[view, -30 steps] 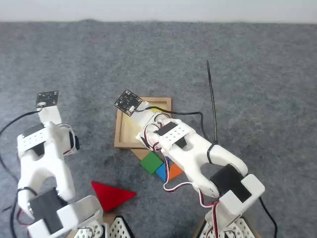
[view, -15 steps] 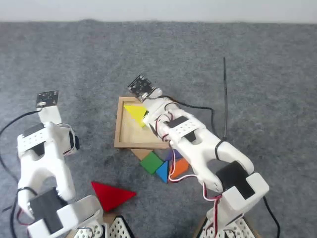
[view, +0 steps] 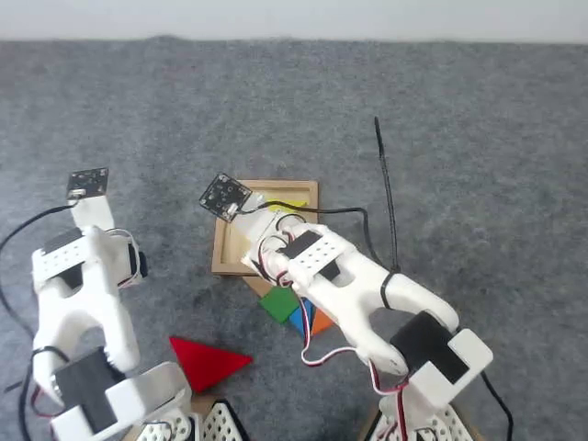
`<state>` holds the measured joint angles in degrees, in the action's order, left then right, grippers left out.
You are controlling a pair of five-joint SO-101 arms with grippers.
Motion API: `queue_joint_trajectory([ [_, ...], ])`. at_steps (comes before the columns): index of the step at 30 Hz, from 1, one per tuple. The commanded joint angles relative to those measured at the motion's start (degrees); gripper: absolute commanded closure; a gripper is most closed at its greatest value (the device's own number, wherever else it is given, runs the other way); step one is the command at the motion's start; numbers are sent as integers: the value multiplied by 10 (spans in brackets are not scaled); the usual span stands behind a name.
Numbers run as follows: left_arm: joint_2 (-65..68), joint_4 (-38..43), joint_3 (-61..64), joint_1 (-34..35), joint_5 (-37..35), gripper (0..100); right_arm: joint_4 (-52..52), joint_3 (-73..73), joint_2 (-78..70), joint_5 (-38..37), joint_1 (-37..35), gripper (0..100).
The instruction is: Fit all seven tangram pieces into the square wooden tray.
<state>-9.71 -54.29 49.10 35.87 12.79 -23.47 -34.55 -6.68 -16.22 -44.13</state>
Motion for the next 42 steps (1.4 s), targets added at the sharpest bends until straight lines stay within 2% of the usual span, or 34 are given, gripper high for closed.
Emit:
queue_joint_trajectory([
  [1, -28, 9, 1, 2, 8, 848, 67, 36, -20, -8, 37, 991],
  [5, -28, 9, 1, 2, 8, 848, 124, 36, -35, -8, 66, 991],
  [10, -28, 9, 1, 2, 8, 848, 135, 36, -34, -8, 73, 991],
  [14, -28, 10, 1, 2, 9, 848, 130, 33, -31, -8, 67, 991],
  [18, -28, 10, 1, 2, 9, 848, 64, 33, 12, -9, 58, 991],
  [25, -28, 10, 1, 1, 9, 848, -197, -4, 233, -8, 26, 991],
  [27, -29, 8, 1, -2, 24, 848, -231, -60, 330, -8, 30, 991],
  [30, -32, -24, -4, -38, 128, 836, -242, -178, 502, -9, 50, 991],
  [32, -27, -31, -19, -49, 129, 809, -243, -256, 614, -9, 49, 991],
  [34, -25, -34, -44, -49, 127, 792, -259, -313, 706, -23, 21, 990],
  [37, -20, -64, -73, -48, 125, 781, -300, -338, 771, -79, -64, 985],
  [42, 65, -65, -109, -30, 71, 771, -291, -334, 692, -136, -188, 875],
])
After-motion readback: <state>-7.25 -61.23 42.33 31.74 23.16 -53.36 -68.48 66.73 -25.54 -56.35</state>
